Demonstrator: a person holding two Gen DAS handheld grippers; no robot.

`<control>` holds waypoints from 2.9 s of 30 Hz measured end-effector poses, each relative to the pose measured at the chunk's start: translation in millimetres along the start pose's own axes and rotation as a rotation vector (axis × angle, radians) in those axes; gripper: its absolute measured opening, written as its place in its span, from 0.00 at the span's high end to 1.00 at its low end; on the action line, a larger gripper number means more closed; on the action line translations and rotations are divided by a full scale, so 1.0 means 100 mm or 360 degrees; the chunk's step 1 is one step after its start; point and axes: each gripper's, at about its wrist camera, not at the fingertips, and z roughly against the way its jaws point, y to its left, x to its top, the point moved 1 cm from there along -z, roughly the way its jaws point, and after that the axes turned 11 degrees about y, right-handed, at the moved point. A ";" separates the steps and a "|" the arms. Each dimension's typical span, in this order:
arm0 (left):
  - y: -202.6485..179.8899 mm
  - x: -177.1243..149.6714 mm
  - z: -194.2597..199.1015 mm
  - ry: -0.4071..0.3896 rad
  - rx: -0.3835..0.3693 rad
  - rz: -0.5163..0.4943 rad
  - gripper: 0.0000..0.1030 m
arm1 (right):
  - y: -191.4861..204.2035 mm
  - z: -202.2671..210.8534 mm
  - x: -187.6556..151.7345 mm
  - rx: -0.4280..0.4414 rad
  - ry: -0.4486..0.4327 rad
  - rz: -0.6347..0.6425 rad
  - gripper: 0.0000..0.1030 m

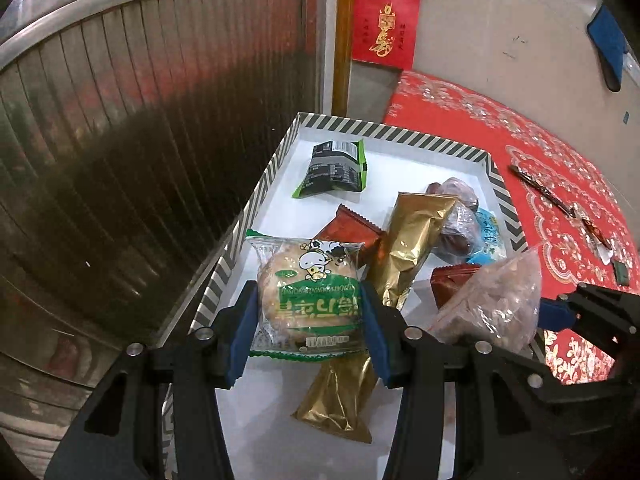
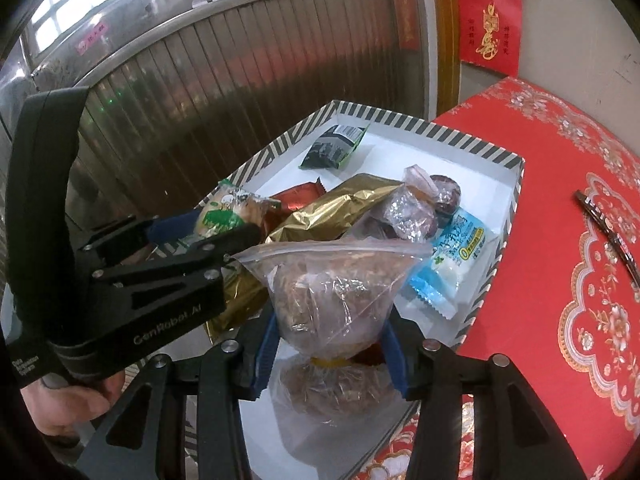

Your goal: Organize snacks

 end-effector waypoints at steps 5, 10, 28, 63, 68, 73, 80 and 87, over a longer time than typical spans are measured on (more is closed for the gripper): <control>0.00 0.01 -0.02 0.0016 0.0030 0.0024 0.47 | -0.04 0.09 -0.03 0.0018 -0.0029 -0.0022 0.45; 0.00 0.03 -0.05 0.0034 0.0040 0.0041 0.42 | -0.02 0.24 -0.04 -0.0043 -0.0102 -0.0006 0.37; -0.16 0.05 0.22 -0.0057 0.0038 0.0056 0.30 | -0.12 0.51 -0.14 -0.0161 -0.0211 -0.0040 0.24; -0.86 0.23 0.59 -0.0224 0.0015 -0.0023 0.24 | -1.01 0.92 -0.71 -0.0157 -0.0310 -0.0364 0.22; -1.17 0.21 0.58 -0.0202 -0.0061 -0.0113 0.24 | -1.17 1.02 -0.84 -0.0209 -0.0333 -0.0425 0.22; -1.57 0.16 0.54 -0.0165 -0.0151 -0.0207 0.24 | -1.37 1.14 -1.01 -0.0294 -0.0359 -0.0498 0.20; -2.15 0.09 0.45 -0.0077 -0.0254 -0.0340 0.24 | -1.74 1.28 -1.32 -0.0382 -0.0361 -0.0642 0.20; -2.62 0.09 0.38 -0.0018 -0.0308 -0.0446 0.24 | -2.21 1.44 -1.71 -0.0438 -0.0362 -0.0828 0.20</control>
